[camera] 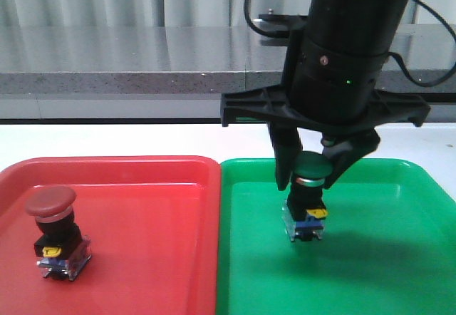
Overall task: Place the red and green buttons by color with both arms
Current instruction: 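Carry the green button into the green tray and set it down, then open the right gripper and raise it off the green button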
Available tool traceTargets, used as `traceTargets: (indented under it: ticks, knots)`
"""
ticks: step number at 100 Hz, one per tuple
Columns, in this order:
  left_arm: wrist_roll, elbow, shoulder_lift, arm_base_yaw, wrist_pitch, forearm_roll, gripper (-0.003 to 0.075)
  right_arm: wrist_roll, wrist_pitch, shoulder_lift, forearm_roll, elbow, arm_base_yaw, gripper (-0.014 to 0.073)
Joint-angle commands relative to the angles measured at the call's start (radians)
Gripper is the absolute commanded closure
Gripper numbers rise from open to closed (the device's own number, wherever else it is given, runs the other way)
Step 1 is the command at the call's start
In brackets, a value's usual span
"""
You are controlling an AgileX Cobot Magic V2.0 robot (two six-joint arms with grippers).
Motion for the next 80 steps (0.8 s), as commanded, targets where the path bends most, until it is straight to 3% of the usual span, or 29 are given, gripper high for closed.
traceTargets:
  ticks: [1, 27, 56, 80]
  knots:
    - [-0.001, 0.012, -0.032, 0.002, -0.071, -0.008, 0.0741, 0.034, -0.052, -0.051, -0.033, 0.006, 0.003, 0.0314]
    - [-0.001, 0.012, -0.032, 0.002, -0.071, -0.008, 0.0741, 0.034, -0.062, -0.051, -0.033, 0.049, 0.003, 0.0302]
    - [-0.001, 0.012, -0.032, 0.002, -0.071, -0.008, 0.0741, 0.033, -0.088, -0.053, -0.036, 0.053, 0.003, 0.0045]
    - [-0.001, 0.012, -0.032, 0.002, -0.071, -0.008, 0.0741, -0.037, -0.098, -0.152, -0.032, 0.053, -0.028, 0.0041]
